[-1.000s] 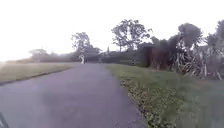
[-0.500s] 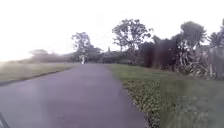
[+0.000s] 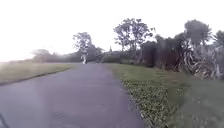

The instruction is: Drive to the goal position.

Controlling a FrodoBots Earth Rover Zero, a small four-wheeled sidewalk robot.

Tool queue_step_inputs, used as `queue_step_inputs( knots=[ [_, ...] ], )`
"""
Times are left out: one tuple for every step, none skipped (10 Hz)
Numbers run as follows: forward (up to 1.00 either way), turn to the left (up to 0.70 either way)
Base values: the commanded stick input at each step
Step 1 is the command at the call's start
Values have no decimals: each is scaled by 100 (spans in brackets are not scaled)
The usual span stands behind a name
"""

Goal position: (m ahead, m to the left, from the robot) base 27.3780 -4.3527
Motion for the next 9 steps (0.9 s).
queue_step_inputs(
  knots=[
    [70,0],
    [70,0],
    [70,0],
    [70,0],
    [70,0],
    [70,0],
    [70,0],
    [70,0],
    [70,0]
  ],
)
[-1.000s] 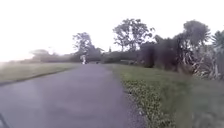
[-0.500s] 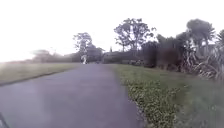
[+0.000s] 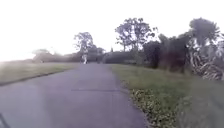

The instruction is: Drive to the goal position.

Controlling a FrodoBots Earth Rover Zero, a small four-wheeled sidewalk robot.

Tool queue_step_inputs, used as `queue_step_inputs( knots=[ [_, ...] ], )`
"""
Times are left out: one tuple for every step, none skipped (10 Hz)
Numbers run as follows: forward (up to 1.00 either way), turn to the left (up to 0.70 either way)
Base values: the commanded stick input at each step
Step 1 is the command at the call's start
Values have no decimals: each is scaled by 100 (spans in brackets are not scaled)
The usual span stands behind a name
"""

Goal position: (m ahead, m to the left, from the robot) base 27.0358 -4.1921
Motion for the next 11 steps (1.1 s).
queue_step_inputs(
  knots=[
    [70,0],
    [70,0],
    [70,0],
    [70,0],
    [70,-6],
    [70,-10],
    [70,0],
    [70,0],
    [70,0],
    [70,0],
    [70,0]
  ],
)
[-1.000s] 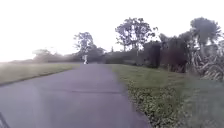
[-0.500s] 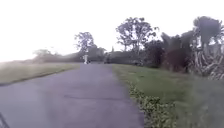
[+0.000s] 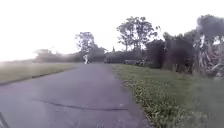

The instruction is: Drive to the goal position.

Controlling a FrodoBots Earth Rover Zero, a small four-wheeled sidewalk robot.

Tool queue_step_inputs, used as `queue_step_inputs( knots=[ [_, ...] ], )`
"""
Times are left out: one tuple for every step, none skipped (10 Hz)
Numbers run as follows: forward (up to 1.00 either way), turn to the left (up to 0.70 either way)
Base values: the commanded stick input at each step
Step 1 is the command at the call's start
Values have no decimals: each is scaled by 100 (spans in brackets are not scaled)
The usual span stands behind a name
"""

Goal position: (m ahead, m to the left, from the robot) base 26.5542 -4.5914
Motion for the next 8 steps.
queue_step_inputs(
  knots=[
    [70,0],
    [70,0],
    [70,0],
    [70,0],
    [70,0],
    [70,0],
    [70,0],
    [70,0]
  ],
)
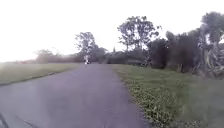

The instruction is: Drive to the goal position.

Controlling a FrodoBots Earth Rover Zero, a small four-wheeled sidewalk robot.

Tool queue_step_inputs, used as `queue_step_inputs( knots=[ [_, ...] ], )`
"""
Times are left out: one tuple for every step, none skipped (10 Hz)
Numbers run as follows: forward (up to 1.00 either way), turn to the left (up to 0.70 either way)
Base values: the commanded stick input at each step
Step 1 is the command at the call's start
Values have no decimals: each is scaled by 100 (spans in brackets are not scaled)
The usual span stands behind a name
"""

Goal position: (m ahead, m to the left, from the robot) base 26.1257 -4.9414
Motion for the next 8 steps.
queue_step_inputs(
  knots=[
    [70,0],
    [70,0],
    [70,0],
    [70,0],
    [70,0],
    [70,0],
    [70,0],
    [70,0]
  ],
)
